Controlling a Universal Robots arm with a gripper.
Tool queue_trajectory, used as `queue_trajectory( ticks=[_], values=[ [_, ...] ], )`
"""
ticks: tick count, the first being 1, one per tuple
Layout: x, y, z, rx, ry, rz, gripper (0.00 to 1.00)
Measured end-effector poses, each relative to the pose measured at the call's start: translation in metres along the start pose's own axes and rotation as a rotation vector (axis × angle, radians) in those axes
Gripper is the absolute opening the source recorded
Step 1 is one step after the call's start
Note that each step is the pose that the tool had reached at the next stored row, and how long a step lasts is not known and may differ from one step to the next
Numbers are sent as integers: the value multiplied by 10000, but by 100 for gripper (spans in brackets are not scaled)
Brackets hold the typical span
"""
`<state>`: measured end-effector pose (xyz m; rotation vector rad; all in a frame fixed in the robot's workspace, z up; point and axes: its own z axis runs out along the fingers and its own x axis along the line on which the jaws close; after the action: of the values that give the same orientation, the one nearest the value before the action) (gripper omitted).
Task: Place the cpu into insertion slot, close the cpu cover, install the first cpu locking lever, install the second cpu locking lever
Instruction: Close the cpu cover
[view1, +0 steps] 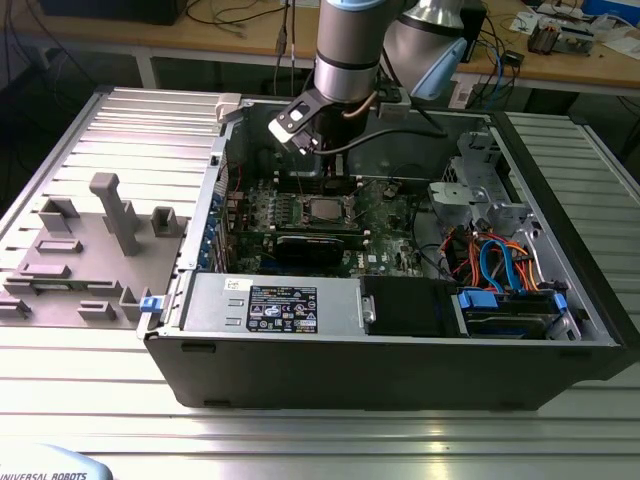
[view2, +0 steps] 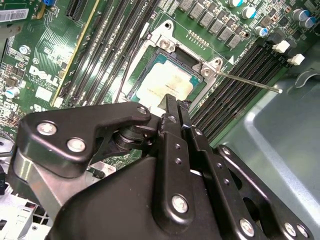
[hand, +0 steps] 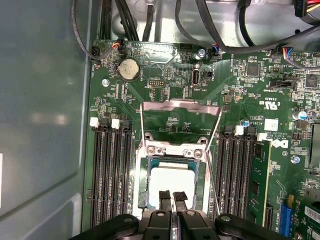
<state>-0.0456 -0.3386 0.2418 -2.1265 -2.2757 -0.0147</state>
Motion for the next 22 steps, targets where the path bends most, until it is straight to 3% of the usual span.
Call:
queue_trajectory(
  ticks=[8,22],
  values=[
    [5,-2,-170,0,-7,0,16],
    [9,-4,-338,1,-15,0,16]
  ],
)
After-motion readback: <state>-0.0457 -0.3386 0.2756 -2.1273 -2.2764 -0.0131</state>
